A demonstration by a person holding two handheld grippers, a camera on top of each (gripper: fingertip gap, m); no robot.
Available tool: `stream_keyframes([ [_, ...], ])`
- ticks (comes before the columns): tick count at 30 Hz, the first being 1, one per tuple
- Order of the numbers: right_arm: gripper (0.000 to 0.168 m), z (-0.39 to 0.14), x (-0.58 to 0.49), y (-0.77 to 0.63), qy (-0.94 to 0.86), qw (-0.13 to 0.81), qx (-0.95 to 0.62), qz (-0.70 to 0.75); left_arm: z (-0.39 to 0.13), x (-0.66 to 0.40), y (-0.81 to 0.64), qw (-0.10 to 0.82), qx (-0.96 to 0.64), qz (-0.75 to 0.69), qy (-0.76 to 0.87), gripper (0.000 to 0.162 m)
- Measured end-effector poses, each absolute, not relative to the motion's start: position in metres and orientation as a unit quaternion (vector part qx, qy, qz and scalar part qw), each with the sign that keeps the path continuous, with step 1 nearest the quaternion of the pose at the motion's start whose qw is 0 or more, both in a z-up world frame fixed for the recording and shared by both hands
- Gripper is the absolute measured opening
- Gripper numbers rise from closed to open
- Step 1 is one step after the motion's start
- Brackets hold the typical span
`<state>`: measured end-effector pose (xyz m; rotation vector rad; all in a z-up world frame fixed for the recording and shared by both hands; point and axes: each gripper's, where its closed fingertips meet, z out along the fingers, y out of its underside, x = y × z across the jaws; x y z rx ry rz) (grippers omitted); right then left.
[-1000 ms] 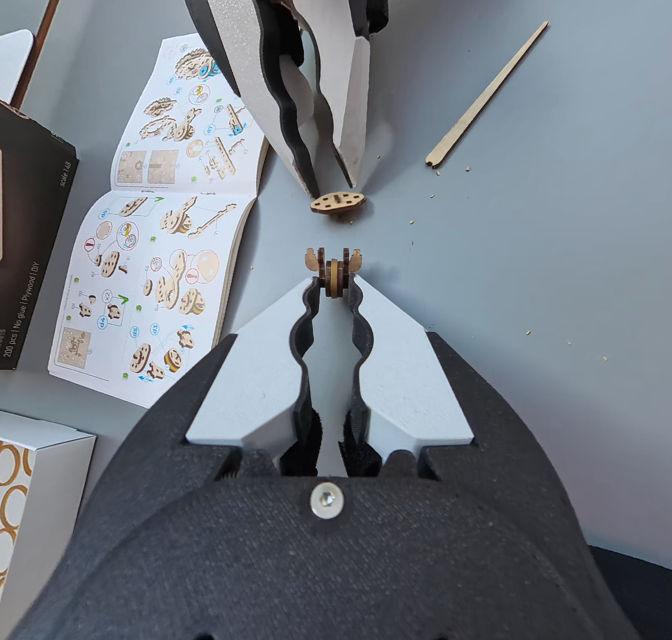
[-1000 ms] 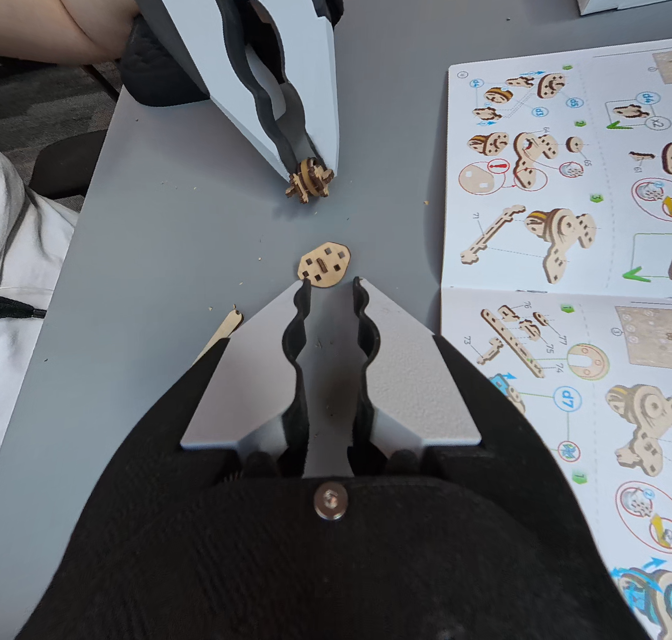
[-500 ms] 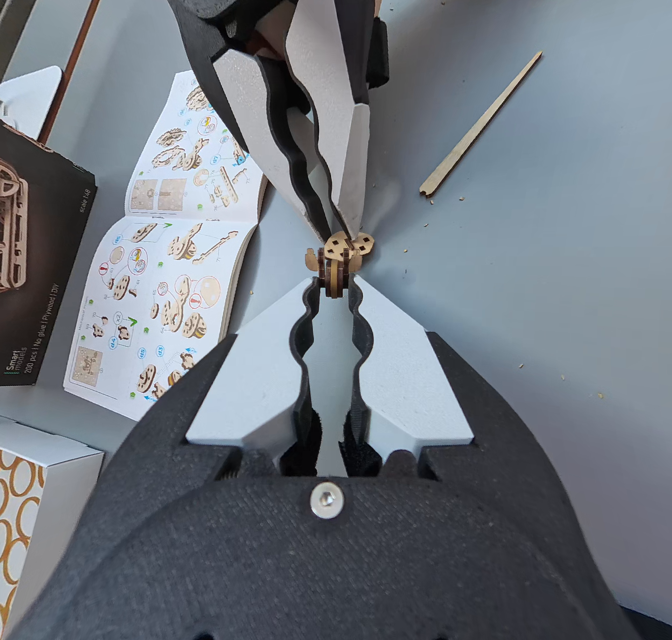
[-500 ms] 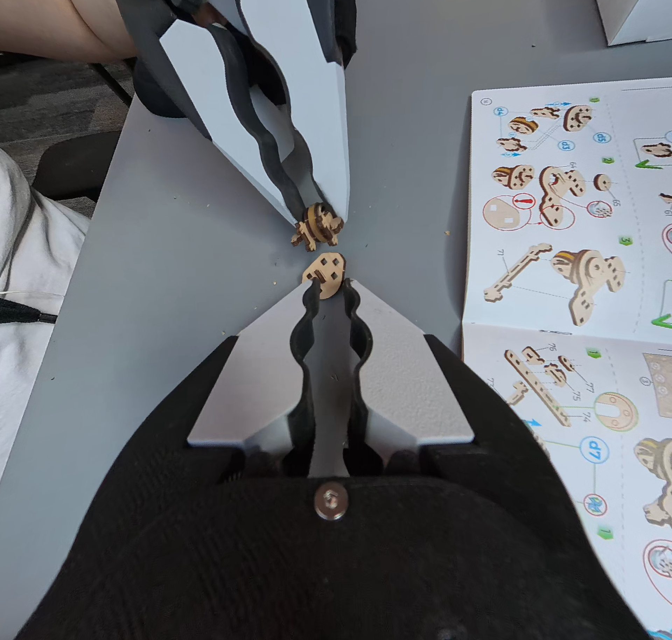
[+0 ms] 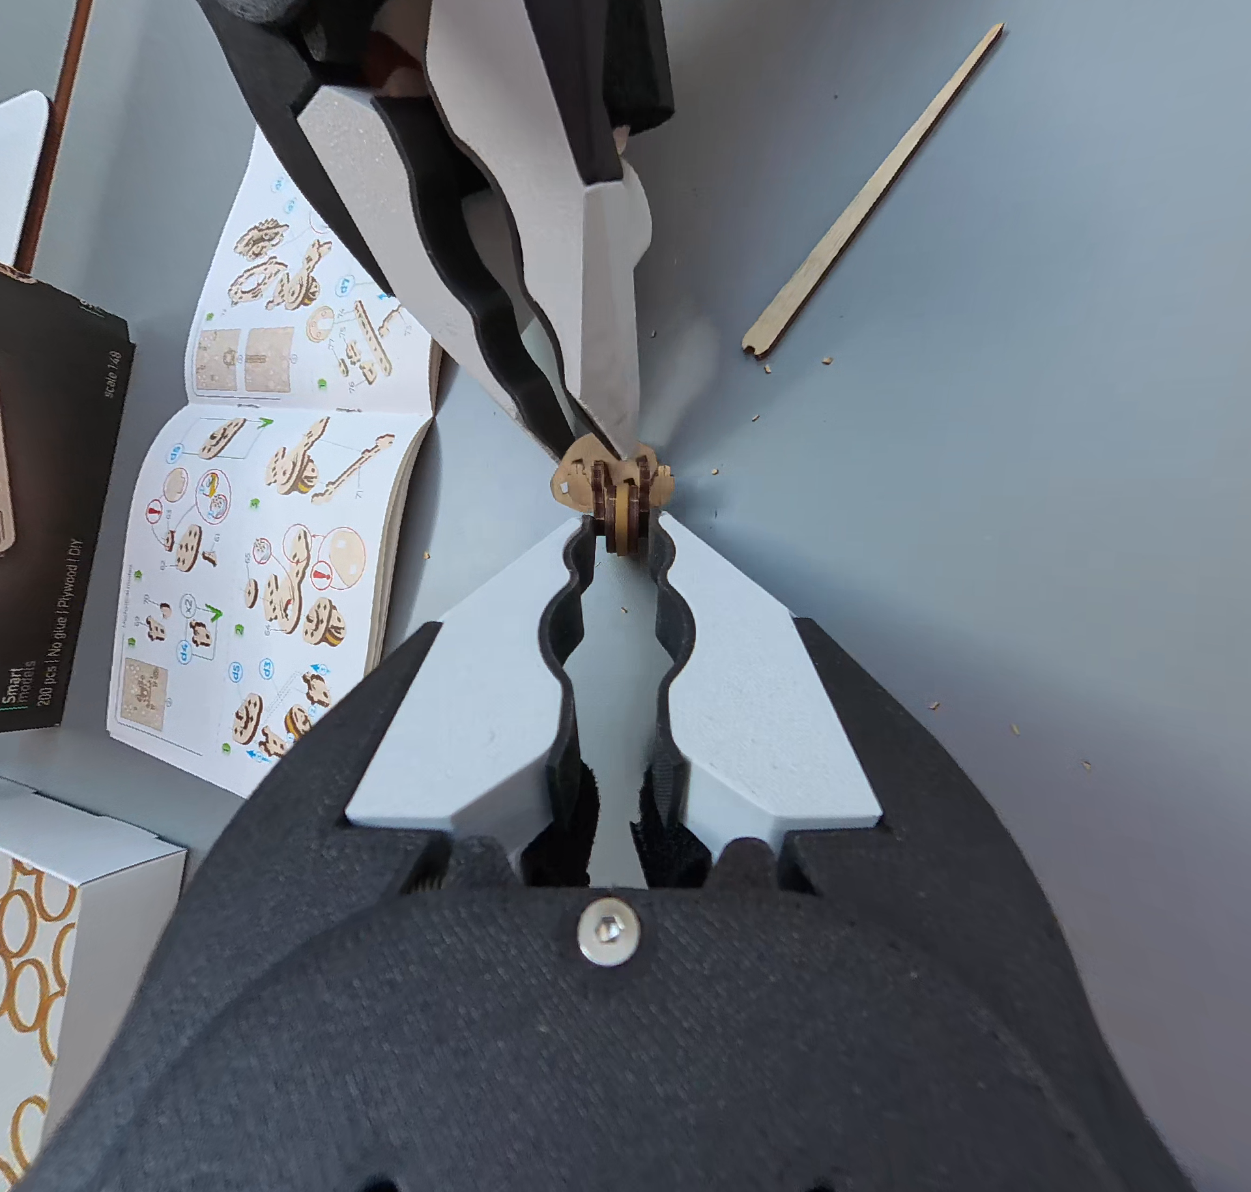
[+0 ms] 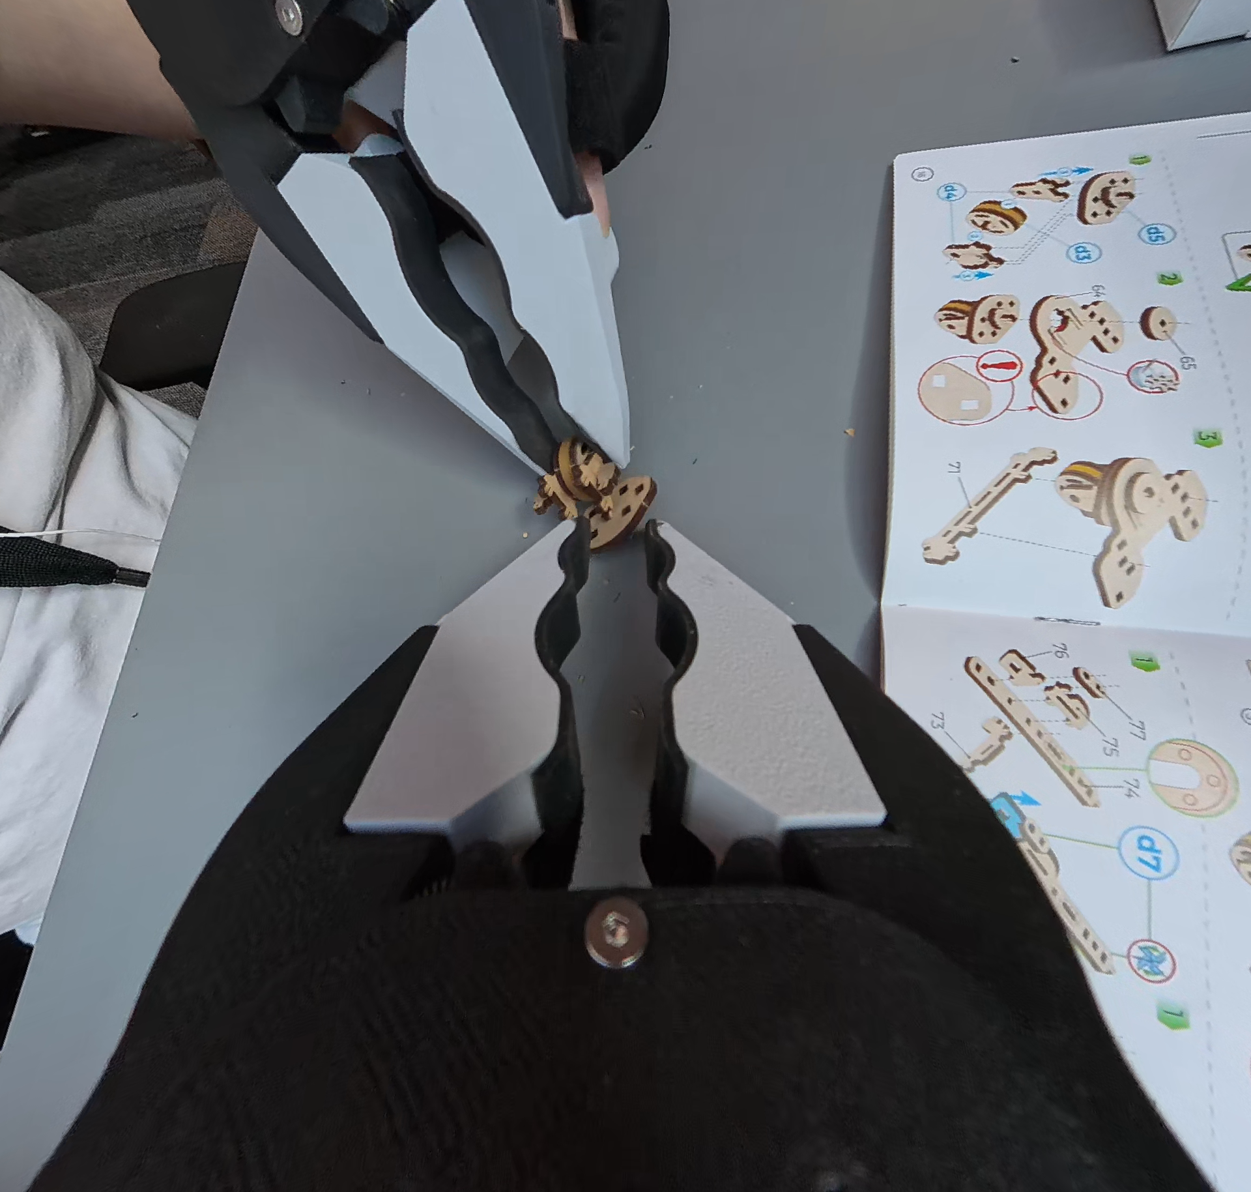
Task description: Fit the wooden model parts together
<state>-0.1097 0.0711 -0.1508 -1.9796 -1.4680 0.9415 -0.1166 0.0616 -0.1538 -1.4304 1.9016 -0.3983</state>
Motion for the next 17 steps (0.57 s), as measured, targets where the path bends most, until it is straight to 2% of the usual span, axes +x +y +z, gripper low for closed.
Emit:
stream_keyframes([
  [11, 0.021, -0.146, -0.105, 0.063, -0.550, 0.246, -0.708, 0.368, -0.155, -0.118, 0.064, 0.347, -0.567, -0.176, 0.727, 0.014],
  [17, 0.019, -0.153, -0.103, 0.071, -0.585, 0.286, -0.690, 0.314, -0.155, -0.119, 0.064, 0.347, -0.567, -0.177, 0.726, 0.014],
])
